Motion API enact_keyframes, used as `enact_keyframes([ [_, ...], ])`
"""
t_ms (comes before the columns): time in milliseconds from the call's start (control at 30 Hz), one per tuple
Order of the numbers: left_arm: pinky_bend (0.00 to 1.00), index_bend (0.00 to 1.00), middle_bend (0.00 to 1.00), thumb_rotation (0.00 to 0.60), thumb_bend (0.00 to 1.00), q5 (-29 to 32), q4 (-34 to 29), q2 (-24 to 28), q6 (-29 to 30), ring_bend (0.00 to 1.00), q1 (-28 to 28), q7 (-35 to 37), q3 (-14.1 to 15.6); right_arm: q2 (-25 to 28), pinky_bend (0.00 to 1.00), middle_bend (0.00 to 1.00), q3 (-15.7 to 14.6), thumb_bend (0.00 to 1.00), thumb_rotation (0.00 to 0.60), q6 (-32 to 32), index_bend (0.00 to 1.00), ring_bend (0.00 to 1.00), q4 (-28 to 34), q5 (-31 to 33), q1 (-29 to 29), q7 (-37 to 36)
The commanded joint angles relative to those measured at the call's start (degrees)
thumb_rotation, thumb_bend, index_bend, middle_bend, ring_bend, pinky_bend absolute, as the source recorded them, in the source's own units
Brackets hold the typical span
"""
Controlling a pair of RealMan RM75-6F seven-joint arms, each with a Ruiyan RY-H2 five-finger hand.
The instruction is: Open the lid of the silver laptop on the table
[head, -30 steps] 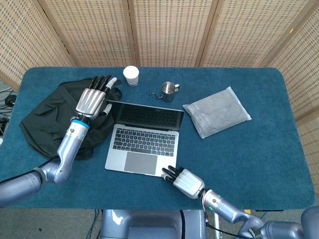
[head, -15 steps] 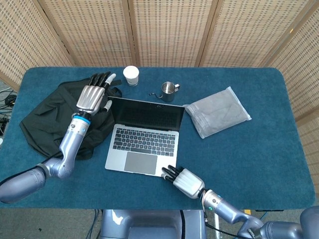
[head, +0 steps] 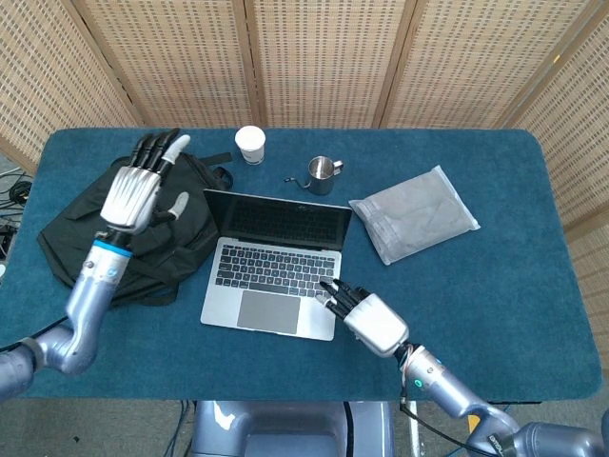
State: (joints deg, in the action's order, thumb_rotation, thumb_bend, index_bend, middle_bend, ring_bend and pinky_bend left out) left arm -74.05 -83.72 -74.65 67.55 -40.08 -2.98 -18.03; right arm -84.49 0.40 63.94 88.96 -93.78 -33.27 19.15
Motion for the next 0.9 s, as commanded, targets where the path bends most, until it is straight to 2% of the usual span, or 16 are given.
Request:
enact_keyframes([
  [33,0.00,0.00,0.00,0.600,0.39,-2.9,-4.4,5.0,6.9,0.00,6.8,3.3,2.8,4.8,0.27,0.00,1.9,0.74,0.600,7.0,0.06,0.01,-0.6,1.0,3.9,-5.7],
  [67,0.00,0.00,0.00,0.600,0.37,-3.5,-4.8,5.6,8.5,0.00,8.3,4.5,3.4,5.4,0.24,0.00,2.2,0.64,0.600,8.5,0.06,0.01,-1.5,1.7,4.9,-6.9],
  [133,0.00,0.00,0.00,0.600,0.23,-4.3,-5.0,6.3,11.6,0.00,11.5,6.6,5.0,6.2,0.17,0.00,3.0,0.31,0.600,11.8,0.06,0.00,-3.6,3.4,7.3,-8.9],
  [200,0.00,0.00,0.00,0.600,0.08,-4.1,-5.6,7.0,14.2,0.00,15.3,7.3,7.2,6.6,0.15,0.00,3.8,0.14,0.600,15.2,0.06,0.00,-5.0,6.1,10.2,-12.2],
  [267,0.00,0.00,0.00,0.600,0.00,-3.5,-6.8,7.7,15.4,0.00,18.3,7.9,9.2,7.6,0.13,0.00,4.2,0.05,0.600,17.0,0.06,0.00,-4.6,8.3,12.5,-15.6],
  [333,0.00,0.00,0.00,0.600,0.00,-2.7,-8.3,8.5,16.3,0.00,21.3,7.9,11.2,9.1,0.10,0.00,4.6,0.00,0.600,19.3,0.05,0.00,-3.1,10.1,15.0,-18.3],
  [433,0.00,0.00,0.00,0.600,0.00,-1.3,-9.9,9.1,17.2,0.00,24.4,6.5,13.3,10.8,0.02,0.00,4.4,0.00,0.600,23.0,0.01,0.00,-0.9,10.5,18.0,-19.6],
  [567,0.00,0.00,0.00,0.600,0.00,0.5,-13.0,10.2,18.2,0.00,27.7,2.3,15.8,13.1,0.00,0.00,3.0,0.00,0.600,27.5,0.00,0.00,1.8,9.6,21.8,-18.8],
  [700,0.00,0.00,0.00,0.600,0.00,-0.1,-14.5,8.9,22.1,0.00,30.0,-2.2,16.3,15.1,0.00,0.00,1.5,0.00,0.600,30.4,0.00,0.00,5.0,8.7,24.9,-17.5],
  [900,0.00,0.00,0.00,0.600,0.00,-2.6,-14.1,7.3,24.1,0.00,31.5,-3.6,16.6,15.2,0.00,0.00,1.2,0.00,0.600,31.5,0.00,0.00,5.5,7.7,26.6,-15.3],
])
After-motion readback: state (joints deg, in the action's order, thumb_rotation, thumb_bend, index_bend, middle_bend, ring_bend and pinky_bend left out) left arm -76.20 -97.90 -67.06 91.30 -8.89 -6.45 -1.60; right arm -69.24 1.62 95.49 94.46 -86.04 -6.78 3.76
